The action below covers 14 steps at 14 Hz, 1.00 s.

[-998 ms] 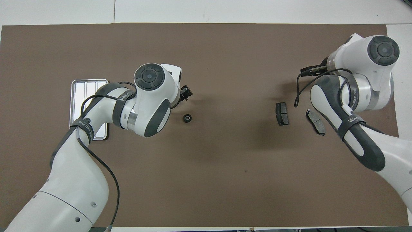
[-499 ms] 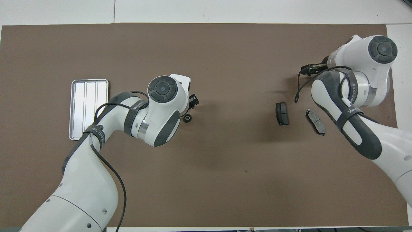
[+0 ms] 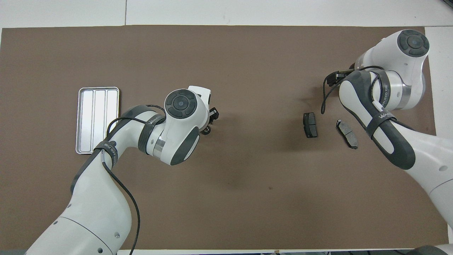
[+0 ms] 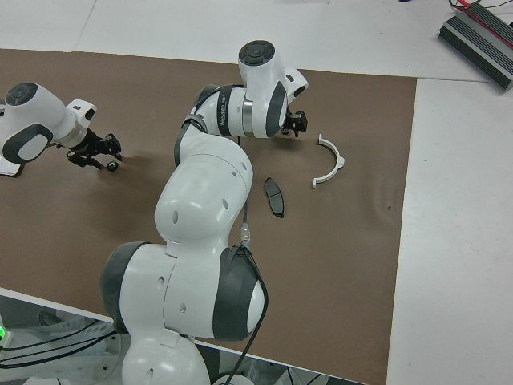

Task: Pick bearing gear from pile to tray
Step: 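Grasp the ring with the left gripper while the right gripper withdraws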

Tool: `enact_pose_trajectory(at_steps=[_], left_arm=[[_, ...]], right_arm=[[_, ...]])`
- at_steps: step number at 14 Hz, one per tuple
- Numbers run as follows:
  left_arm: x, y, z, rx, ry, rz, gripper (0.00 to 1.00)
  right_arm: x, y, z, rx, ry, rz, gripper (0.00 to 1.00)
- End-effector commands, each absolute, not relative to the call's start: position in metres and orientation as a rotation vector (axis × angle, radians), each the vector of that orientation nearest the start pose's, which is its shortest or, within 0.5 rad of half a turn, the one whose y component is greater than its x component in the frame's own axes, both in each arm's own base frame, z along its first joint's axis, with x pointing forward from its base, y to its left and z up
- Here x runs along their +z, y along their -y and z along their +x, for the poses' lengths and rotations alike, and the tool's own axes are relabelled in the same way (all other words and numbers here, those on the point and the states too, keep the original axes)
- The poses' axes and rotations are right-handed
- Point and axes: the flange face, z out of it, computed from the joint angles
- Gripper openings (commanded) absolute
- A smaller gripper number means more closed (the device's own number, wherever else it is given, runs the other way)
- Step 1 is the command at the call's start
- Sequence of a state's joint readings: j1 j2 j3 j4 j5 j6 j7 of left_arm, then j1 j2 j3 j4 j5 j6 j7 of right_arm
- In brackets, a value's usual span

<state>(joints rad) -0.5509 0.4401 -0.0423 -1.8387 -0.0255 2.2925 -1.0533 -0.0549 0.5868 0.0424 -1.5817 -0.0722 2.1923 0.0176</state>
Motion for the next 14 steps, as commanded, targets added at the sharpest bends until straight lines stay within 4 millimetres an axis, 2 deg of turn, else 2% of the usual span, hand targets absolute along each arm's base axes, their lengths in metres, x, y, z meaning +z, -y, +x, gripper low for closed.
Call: enact_pose_trajectory(at_steps=[1, 3, 6, 9, 10, 12, 13, 14], left_arm=[[0.297, 0.363, 0.519, 0.018, 0.771, -3.092, 0.67], [0.298, 0.364, 0.519, 0.015, 0.786, -3.09, 0.66], [0.298, 0.365, 0.519, 0.013, 0.793, -3.09, 0.66], [0.297, 0.367, 0.516, 0.017, 0.788, -3.089, 0.53], [0.297, 0.368, 0.516, 0.019, 0.785, -3.088, 0.42], [0.298, 0.365, 0.518, 0.021, 0.789, -3.084, 0.1], [0.299, 0.363, 0.521, 0.024, 0.797, -3.08, 0.0], [0.299, 0.358, 0.521, 0.053, 0.797, -3.057, 0.0]], right_arm=[[0.289, 0.015, 0.711, -0.01, 0.019, -3.204, 1.0], [0.282, 0.017, 0.715, 0.0, 0.024, -3.209, 1.0], [0.285, 0.018, 0.725, -0.001, 0.029, -3.221, 1.0], [0.285, 0.019, 0.725, -0.001, 0.025, -3.22, 0.98], [0.284, 0.019, 0.725, -0.001, 0.019, -3.213, 0.96], [0.285, 0.018, 0.725, -0.008, 0.015, -3.209, 0.92], [0.286, 0.018, 0.726, -0.015, 0.012, -3.206, 0.88], [0.286, 0.021, 0.726, -0.02, 0.01, -3.209, 0.84]])
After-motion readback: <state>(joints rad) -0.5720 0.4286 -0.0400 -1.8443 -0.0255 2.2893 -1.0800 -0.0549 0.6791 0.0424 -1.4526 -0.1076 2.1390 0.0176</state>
